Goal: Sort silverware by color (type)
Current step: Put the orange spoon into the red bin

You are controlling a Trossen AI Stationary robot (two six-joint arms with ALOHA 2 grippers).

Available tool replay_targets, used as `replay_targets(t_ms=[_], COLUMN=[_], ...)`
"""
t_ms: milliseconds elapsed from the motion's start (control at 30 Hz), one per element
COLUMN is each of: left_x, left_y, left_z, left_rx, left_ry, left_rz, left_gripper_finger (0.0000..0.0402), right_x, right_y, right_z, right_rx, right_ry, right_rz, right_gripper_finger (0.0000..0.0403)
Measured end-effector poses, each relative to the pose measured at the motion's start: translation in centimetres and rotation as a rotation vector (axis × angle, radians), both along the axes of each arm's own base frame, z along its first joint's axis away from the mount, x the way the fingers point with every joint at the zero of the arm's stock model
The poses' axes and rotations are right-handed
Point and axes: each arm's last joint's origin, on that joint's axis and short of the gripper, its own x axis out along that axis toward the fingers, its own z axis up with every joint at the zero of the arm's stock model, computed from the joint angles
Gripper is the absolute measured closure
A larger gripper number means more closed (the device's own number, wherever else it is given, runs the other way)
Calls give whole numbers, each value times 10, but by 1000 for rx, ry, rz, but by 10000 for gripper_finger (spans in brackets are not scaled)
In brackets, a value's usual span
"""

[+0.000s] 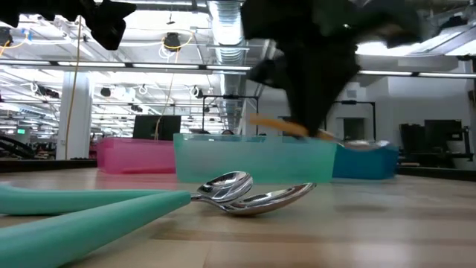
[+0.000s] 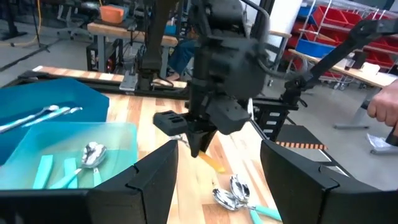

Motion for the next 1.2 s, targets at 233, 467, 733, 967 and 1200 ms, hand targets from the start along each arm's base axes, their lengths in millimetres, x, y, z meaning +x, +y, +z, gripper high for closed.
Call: replay_targets(t_ms=[233,467,733,967,1200], left_x=[-17,-44,-64,-69,-68], left_y=[3,9,12,13,13], left_z=[8,14,16,12,10], left_rx=[11,10,-2,5,16], left_ry=[-71,-147,-213,-187,-170], left_rz=[28,111,120,135,136], left_gripper_finger=[187,187,187,187,187], right_x=[17,45,69,81,99], right_y=[-29,-68,-127,-176,-217], right_z=[35,66,90,101,78], right_rx=[13,3,-21,-56,-114], right_ry=[-218,-563,-912,-1157,-1336], right_rz=[-30,-62,-192,-320,-499], right_gripper_finger=[330,330,330,330,330])
